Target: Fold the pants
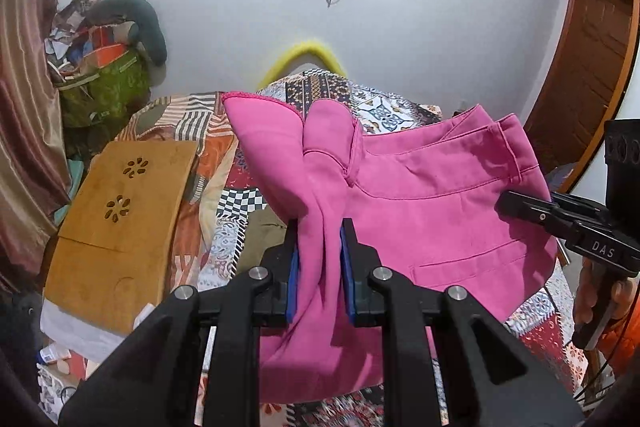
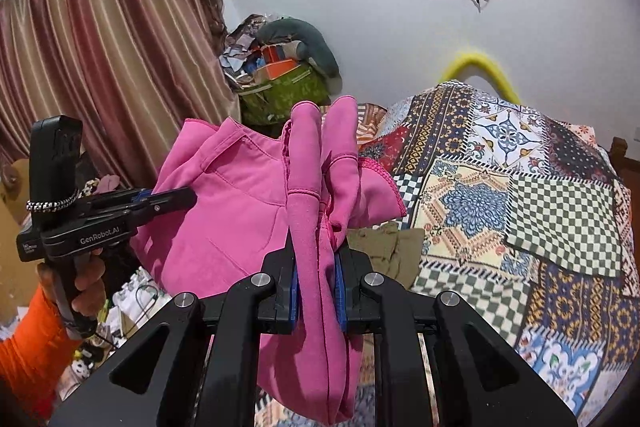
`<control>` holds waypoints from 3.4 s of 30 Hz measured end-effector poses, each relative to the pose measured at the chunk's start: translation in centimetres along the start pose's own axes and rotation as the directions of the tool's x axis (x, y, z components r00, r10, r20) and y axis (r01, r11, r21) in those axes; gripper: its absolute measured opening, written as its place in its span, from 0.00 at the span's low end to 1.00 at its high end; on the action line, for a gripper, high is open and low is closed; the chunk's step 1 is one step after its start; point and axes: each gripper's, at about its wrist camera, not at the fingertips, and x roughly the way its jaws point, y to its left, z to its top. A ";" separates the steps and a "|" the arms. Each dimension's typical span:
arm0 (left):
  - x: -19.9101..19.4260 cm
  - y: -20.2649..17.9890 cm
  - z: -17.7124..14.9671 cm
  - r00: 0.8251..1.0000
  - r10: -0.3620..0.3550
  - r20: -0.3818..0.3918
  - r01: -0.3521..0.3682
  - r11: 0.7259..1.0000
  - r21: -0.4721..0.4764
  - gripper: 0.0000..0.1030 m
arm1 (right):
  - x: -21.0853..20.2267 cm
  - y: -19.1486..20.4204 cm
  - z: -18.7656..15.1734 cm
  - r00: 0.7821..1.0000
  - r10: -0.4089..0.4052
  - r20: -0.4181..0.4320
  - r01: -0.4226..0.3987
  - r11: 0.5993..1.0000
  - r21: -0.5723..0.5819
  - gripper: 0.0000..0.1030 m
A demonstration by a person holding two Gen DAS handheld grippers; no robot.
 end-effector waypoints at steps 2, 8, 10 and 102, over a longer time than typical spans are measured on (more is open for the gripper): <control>1.5 0.7 0.1 1.000 0.000 -0.014 0.000 1.000 -0.003 0.17 | 1.2 -0.4 0.2 1.000 -0.003 -0.010 0.003 1.000 0.004 0.12; 7.1 3.2 -0.2 0.997 -0.007 -0.083 0.005 1.000 -0.027 0.17 | 5.7 -2.2 0.1 0.998 -0.008 -0.066 0.009 1.000 0.026 0.12; 8.8 3.7 -0.5 0.994 -0.013 -0.110 0.009 0.999 -0.033 0.17 | 7.1 -3.0 -0.3 0.996 -0.006 -0.094 0.010 0.999 0.036 0.12; -20.8 -8.4 -6.3 0.929 0.094 0.358 -0.124 0.990 0.061 0.54 | -15.6 10.5 -2.9 0.975 -0.072 0.210 0.108 0.981 -0.163 0.38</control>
